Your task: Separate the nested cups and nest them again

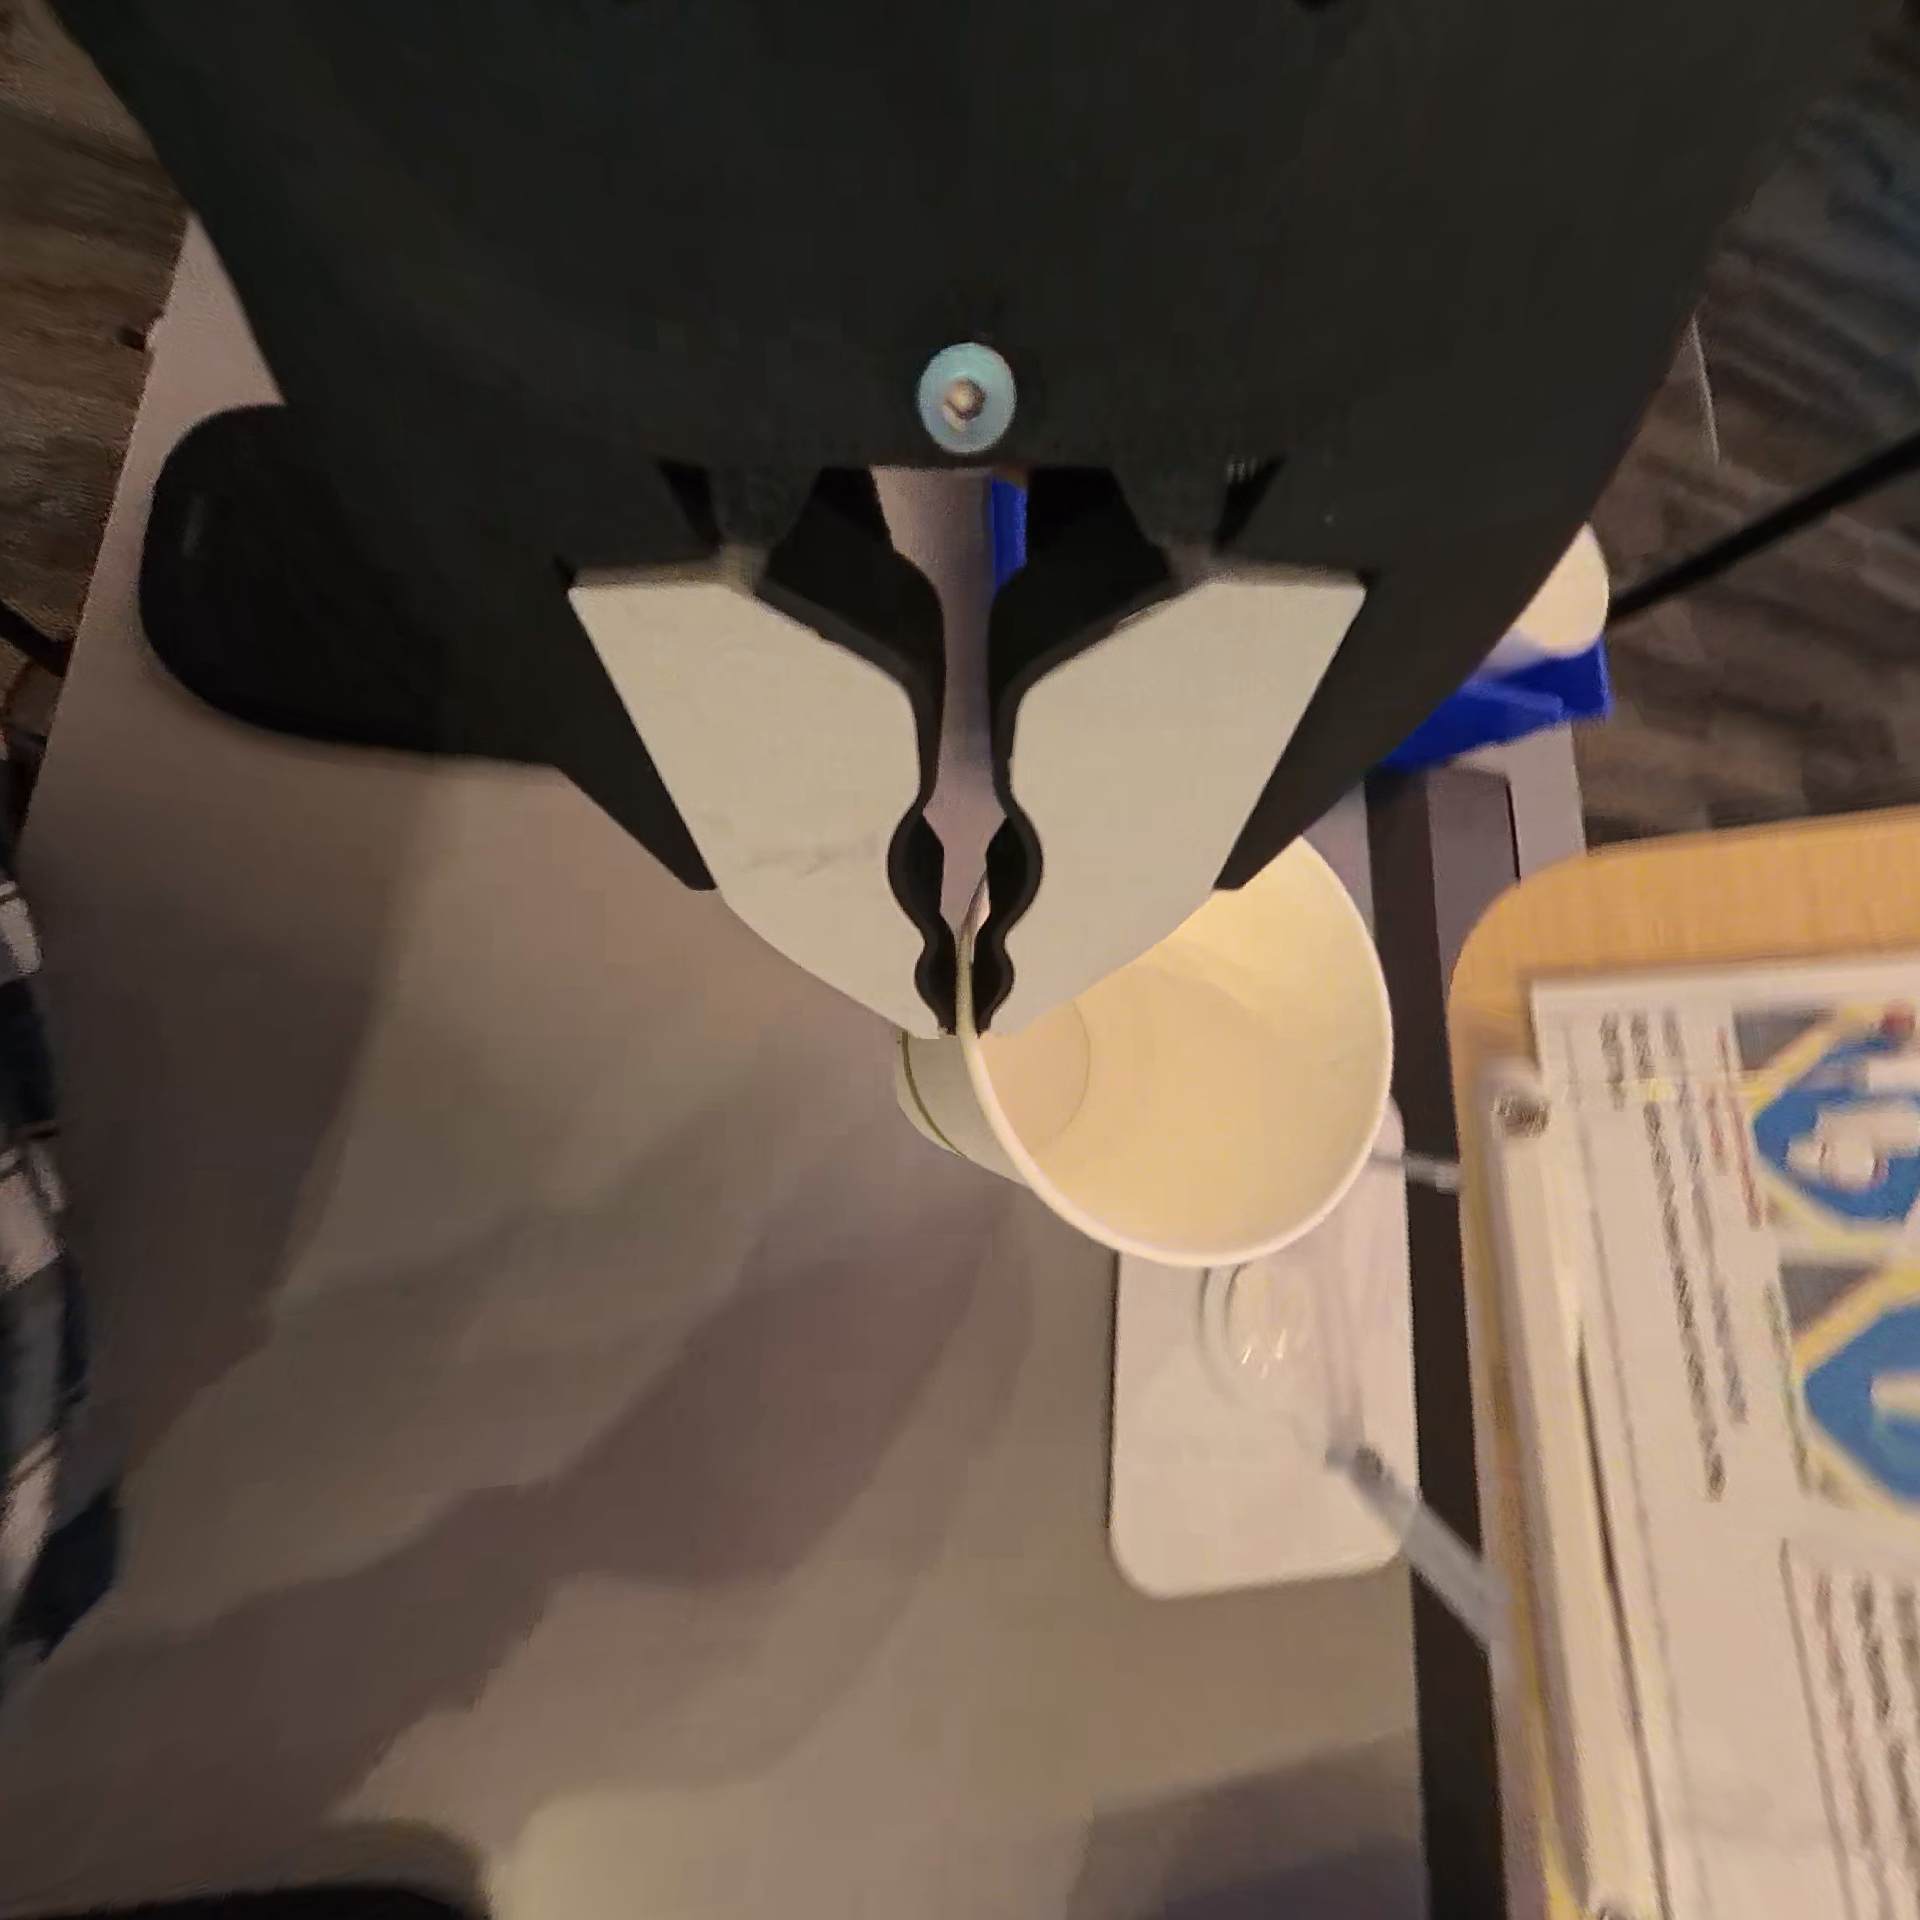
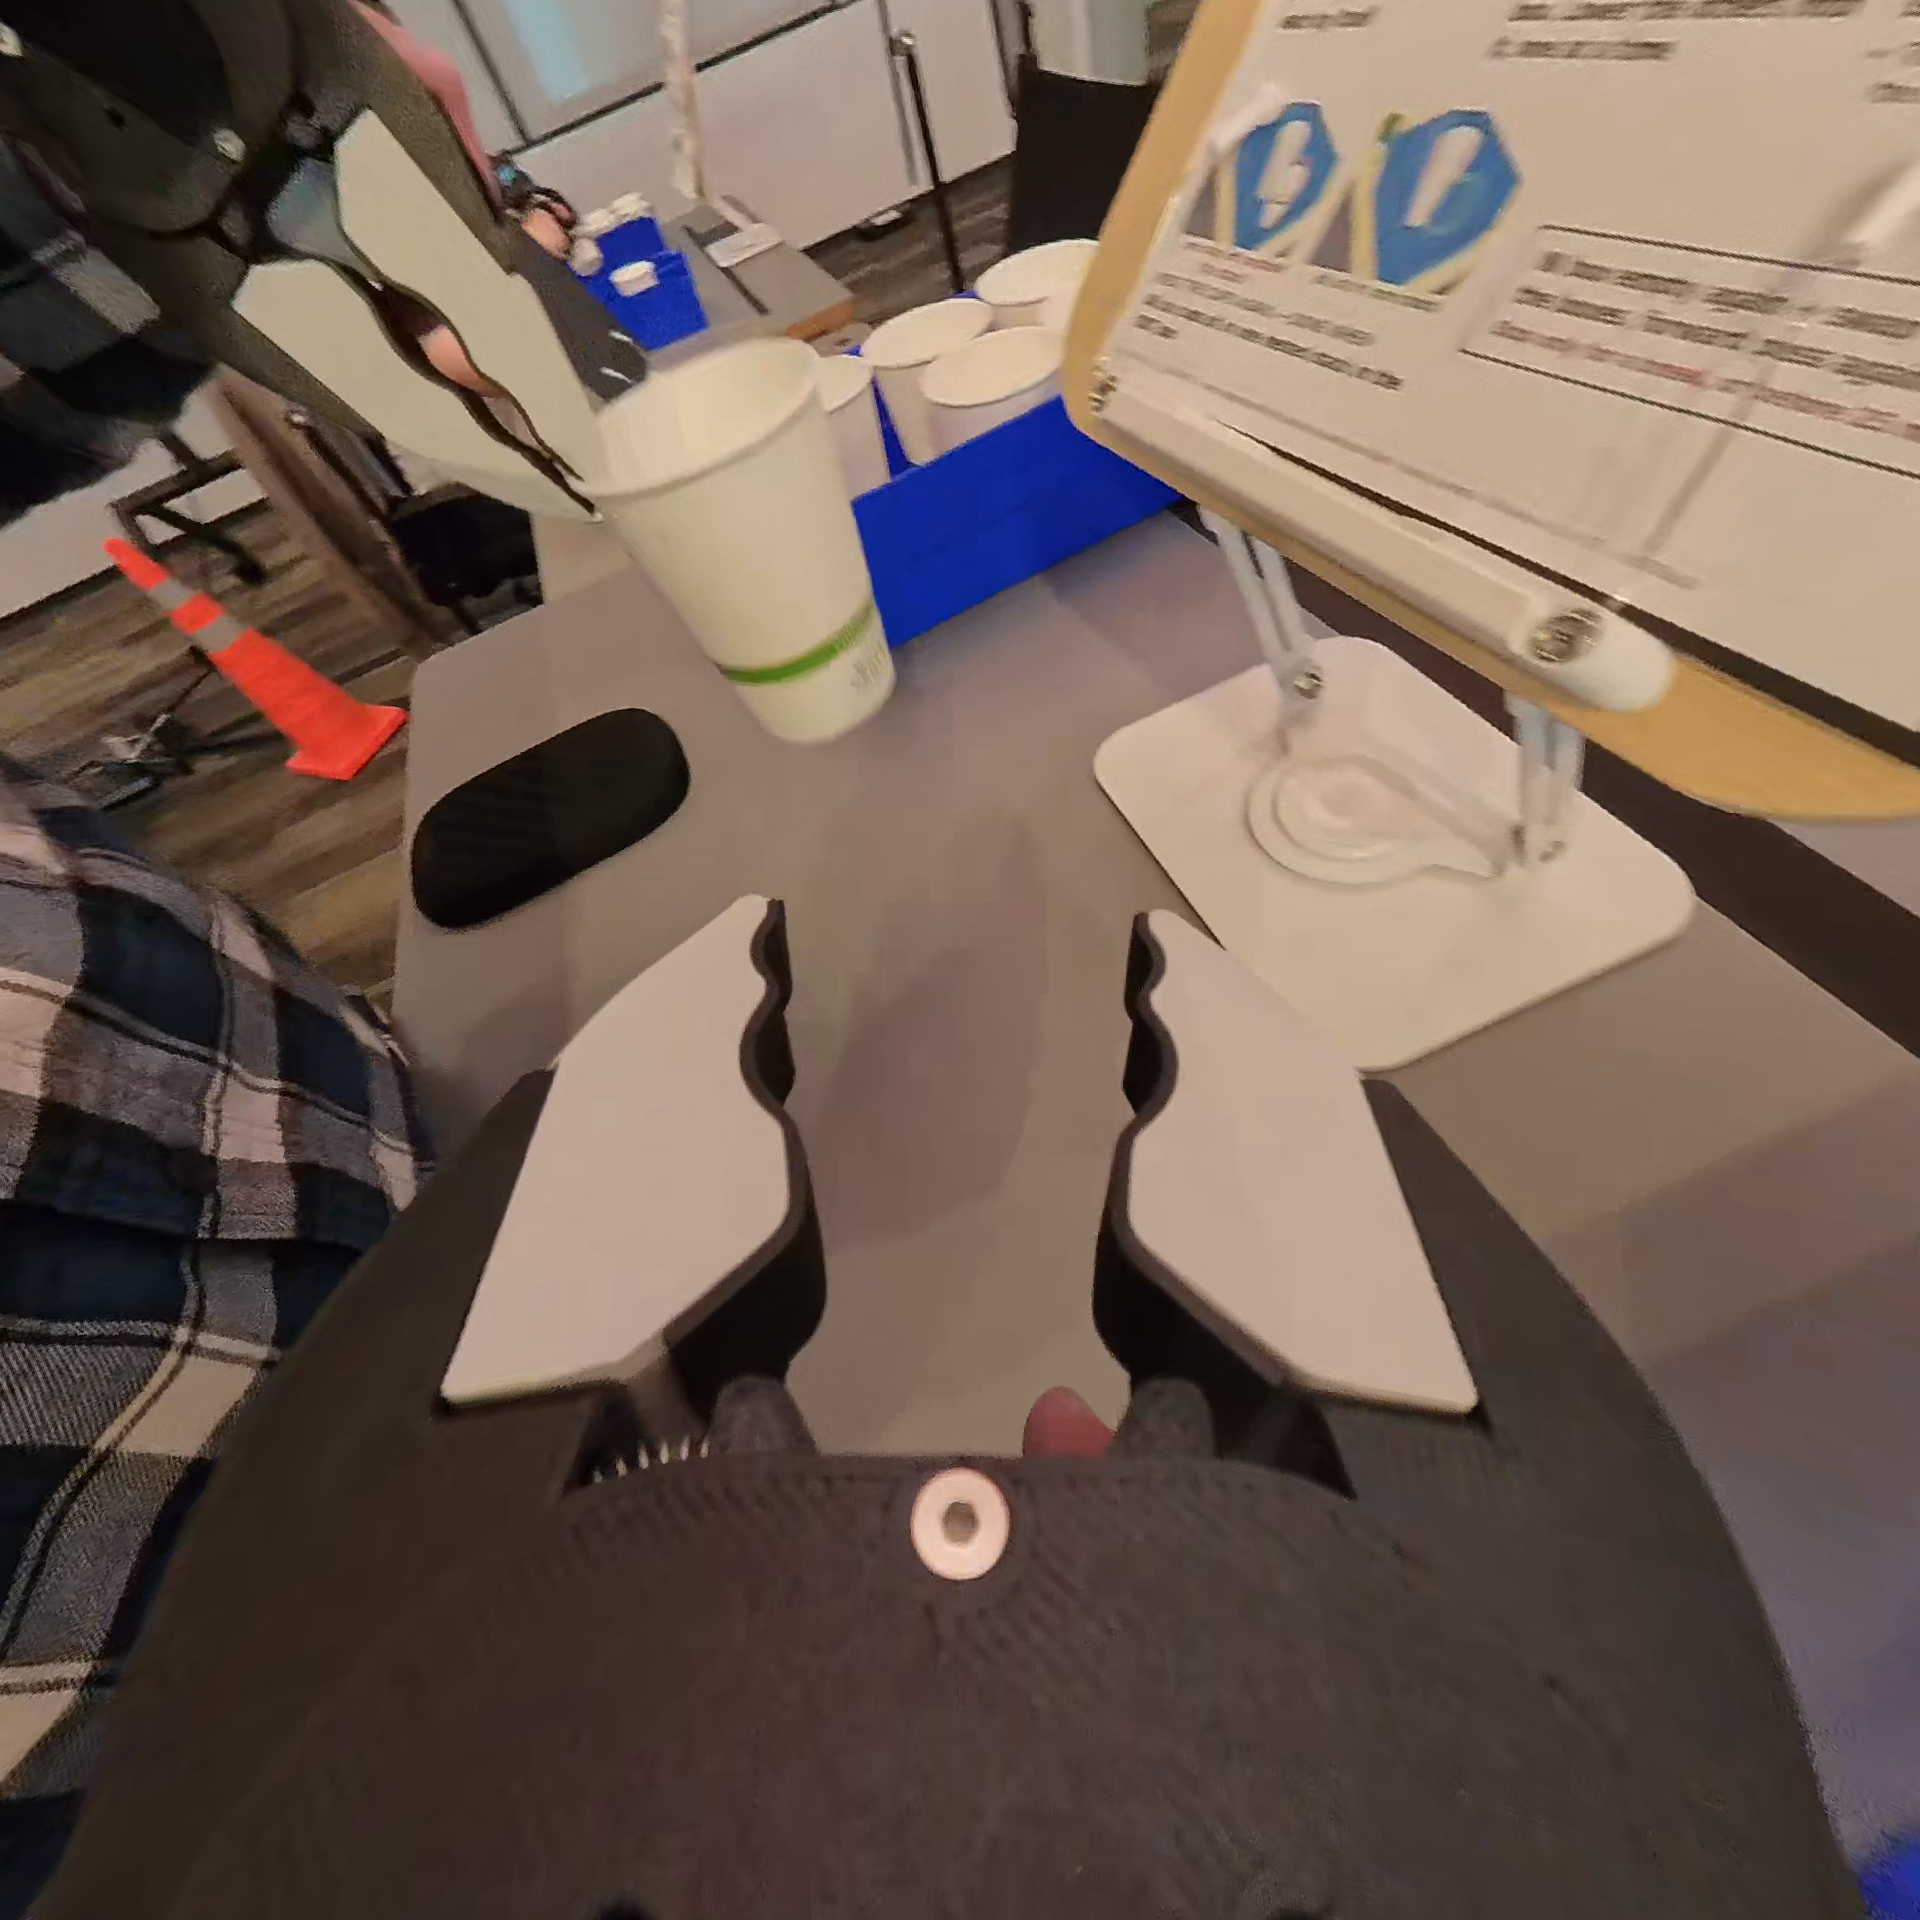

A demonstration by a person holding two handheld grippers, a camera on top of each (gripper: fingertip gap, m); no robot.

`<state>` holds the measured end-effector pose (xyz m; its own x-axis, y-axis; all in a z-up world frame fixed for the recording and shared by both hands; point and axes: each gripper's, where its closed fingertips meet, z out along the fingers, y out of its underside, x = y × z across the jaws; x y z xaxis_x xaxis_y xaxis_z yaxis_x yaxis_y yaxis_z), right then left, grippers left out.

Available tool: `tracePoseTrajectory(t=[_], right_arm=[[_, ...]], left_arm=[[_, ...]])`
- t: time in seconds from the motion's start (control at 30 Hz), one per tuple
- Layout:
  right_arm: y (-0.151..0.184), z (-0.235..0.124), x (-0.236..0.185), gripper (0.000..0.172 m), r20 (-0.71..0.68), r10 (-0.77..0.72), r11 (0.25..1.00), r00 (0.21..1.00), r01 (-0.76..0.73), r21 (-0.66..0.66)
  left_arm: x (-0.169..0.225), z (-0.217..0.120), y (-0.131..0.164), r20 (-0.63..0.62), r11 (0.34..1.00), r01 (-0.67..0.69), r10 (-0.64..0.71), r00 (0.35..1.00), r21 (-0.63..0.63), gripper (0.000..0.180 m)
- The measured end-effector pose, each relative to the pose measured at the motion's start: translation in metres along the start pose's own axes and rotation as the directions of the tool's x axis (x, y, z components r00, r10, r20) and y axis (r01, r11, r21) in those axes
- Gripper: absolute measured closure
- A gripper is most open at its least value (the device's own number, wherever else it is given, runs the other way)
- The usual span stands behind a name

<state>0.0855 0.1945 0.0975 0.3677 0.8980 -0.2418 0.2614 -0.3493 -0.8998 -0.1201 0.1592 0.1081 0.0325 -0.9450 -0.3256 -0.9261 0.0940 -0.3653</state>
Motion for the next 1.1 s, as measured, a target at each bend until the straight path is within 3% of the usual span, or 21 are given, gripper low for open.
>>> tracePoseTrajectory(t=[0.03,0.37,0.53,0.77,1.1], right_arm=[[-0.001,0.005,-0.005,0.103,0.032,-0.009,1.000,0.999,0.008,0.009],[0.004,0.044,-0.051,0.066,0.268,-0.174,0.983,0.948,0.182,-0.003],[0.002,0.051,-0.062,0.059,0.351,-0.181,0.983,0.919,0.173,0.054],[-0.001,0.045,-0.077,0.077,0.448,-0.186,0.983,0.875,0.158,0.099],[0.011,0.054,-0.083,0.063,0.479,-0.190,0.977,0.857,0.212,0.010]], left_arm=[[0.005,0.004,-0.011,-0.022,0.999,-0.027,0.027,0.999,0.021,0.178],[0.039,0.027,-0.094,-0.178,0.946,-0.239,0.279,0.944,0.218,0.178],[0.051,0.028,-0.123,-0.206,0.907,-0.300,0.367,0.907,0.294,0.178],[0.054,0.028,-0.131,-0.251,0.897,-0.290,0.381,0.890,0.334,0.178],[0.062,0.033,-0.123,-0.316,0.894,-0.307,0.409,0.856,0.326,0.178]])
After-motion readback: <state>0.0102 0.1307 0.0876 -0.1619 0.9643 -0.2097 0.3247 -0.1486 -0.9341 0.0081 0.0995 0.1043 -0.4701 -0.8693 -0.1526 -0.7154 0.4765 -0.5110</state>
